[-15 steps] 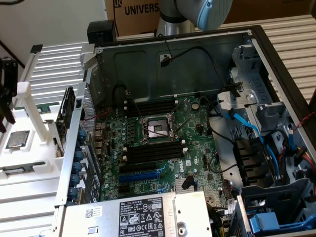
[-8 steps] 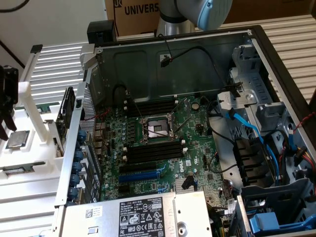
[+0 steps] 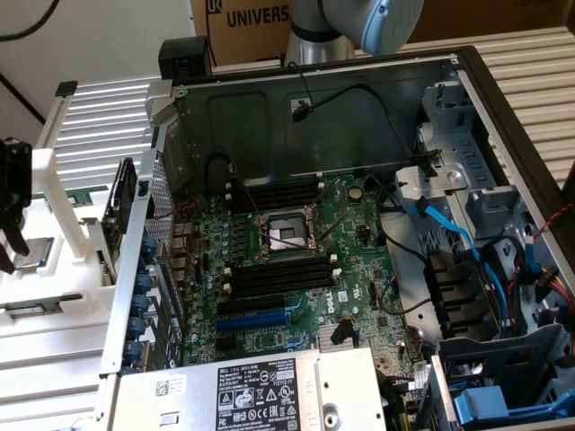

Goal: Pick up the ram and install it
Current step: 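Pick up the ram and move it above insertion slot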

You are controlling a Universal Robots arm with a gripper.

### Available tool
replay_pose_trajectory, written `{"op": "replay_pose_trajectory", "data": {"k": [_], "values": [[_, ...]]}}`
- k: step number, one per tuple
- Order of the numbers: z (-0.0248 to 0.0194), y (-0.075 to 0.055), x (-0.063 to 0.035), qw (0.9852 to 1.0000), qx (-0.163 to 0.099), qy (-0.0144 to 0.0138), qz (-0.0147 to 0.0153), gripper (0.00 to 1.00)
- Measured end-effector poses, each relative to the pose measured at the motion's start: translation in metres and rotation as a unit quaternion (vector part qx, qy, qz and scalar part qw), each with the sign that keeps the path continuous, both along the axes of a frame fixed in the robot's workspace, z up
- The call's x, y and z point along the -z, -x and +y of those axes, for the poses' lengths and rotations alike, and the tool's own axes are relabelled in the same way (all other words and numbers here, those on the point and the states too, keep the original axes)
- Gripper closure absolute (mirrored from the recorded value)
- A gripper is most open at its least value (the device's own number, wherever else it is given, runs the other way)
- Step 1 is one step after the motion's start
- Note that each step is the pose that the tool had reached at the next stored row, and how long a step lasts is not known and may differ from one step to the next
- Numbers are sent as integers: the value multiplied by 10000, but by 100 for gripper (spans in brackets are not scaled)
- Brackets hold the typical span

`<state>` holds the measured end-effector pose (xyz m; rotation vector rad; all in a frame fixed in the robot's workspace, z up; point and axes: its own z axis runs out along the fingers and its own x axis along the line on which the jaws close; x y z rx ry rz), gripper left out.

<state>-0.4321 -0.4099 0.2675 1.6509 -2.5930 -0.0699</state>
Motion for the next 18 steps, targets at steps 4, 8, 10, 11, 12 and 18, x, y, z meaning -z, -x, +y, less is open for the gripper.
{"op": "replay_pose_trajectory", "data": {"k": [4,8,10,11,12,18], "values": [[-36,5,32,9998,-174,-14,1,70],[-64,6,72,9988,-491,-13,0,70],[-69,6,82,9982,-594,-11,-42,70],[-70,6,87,9979,-641,-10,-70,70],[-71,7,91,9976,-684,-8,-97,70],[-72,16,133,9947,-1002,-40,-225,70]]}}
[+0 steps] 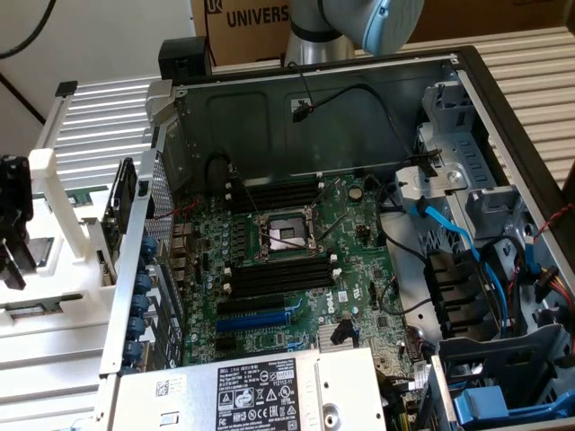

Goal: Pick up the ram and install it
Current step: 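Pick up the ram and move it above insertion slot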

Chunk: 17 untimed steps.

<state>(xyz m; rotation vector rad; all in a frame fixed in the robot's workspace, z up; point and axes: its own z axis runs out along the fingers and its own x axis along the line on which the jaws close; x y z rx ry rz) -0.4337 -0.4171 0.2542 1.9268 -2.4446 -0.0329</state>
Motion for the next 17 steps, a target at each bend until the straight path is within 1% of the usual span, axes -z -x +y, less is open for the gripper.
{"op": "replay_pose_trajectory", "data": {"k": [4,7,9,10,17], "values": [[-1,11,39,9997,-224,-41,-10,70],[-1,14,74,9990,-451,-55,-13,70],[-1,14,92,9982,-593,-60,-12,70],[0,14,91,9980,-624,-60,-5,70],[-1,14,92,9980,-627,-60,-4,70]]}}
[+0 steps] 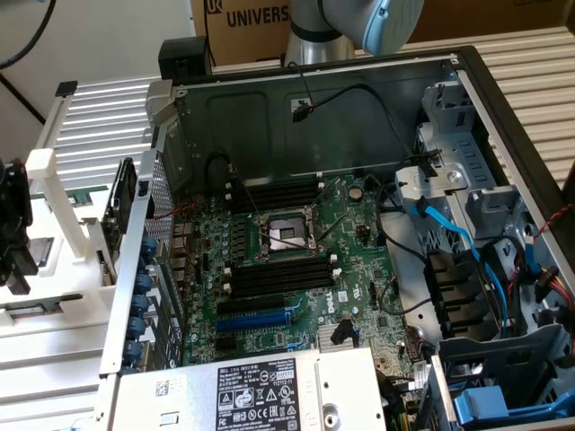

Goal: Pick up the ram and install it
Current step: 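Pick up the ram and move it above insertion slot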

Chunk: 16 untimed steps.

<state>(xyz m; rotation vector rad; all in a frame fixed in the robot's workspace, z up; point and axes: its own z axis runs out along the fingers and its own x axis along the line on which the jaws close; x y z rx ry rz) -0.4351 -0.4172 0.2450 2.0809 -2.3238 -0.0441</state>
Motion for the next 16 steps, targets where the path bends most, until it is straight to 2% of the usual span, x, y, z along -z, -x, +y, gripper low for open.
{"op": "replay_pose_trajectory", "data": {"k": [4,11,12,13,15,16], "values": [[0,5,2,10000,-10,0,0,70],[8,43,60,9998,-203,0,-18,70],[14,44,68,9997,-234,1,-32,70],[28,44,93,9993,-349,2,-93,70],[31,43,112,9990,-438,2,-126,70],[32,43,127,9987,-487,1,-133,70]]}}
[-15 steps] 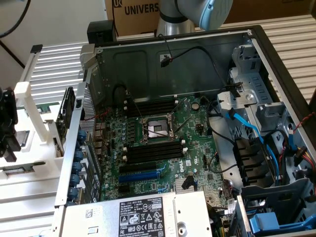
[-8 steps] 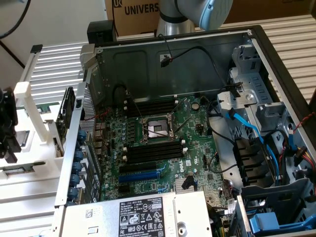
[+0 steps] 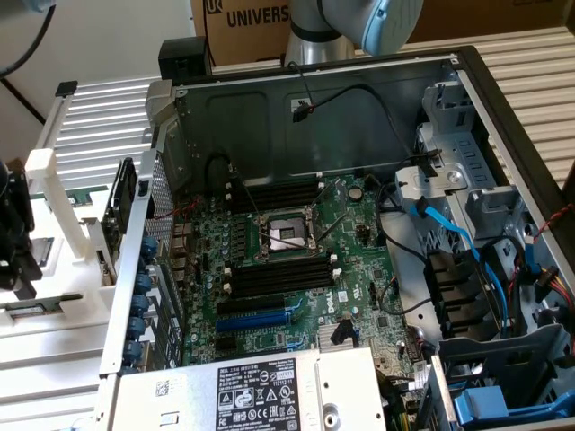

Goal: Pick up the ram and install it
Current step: 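Pick up the ram and move it above insertion slot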

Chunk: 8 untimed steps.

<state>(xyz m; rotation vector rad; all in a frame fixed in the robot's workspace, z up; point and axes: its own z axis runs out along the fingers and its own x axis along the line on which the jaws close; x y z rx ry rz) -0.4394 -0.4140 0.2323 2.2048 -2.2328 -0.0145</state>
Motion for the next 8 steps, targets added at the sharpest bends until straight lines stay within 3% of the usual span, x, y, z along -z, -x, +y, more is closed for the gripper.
{"op": "replay_pose_trajectory", "data": {"k": [2,4,8], "values": [[1,1,35,10000,-92,0,-5,70],[7,-13,88,9996,-281,-3,-32,70],[7,-28,123,9994,-341,-51,-35,70]]}}
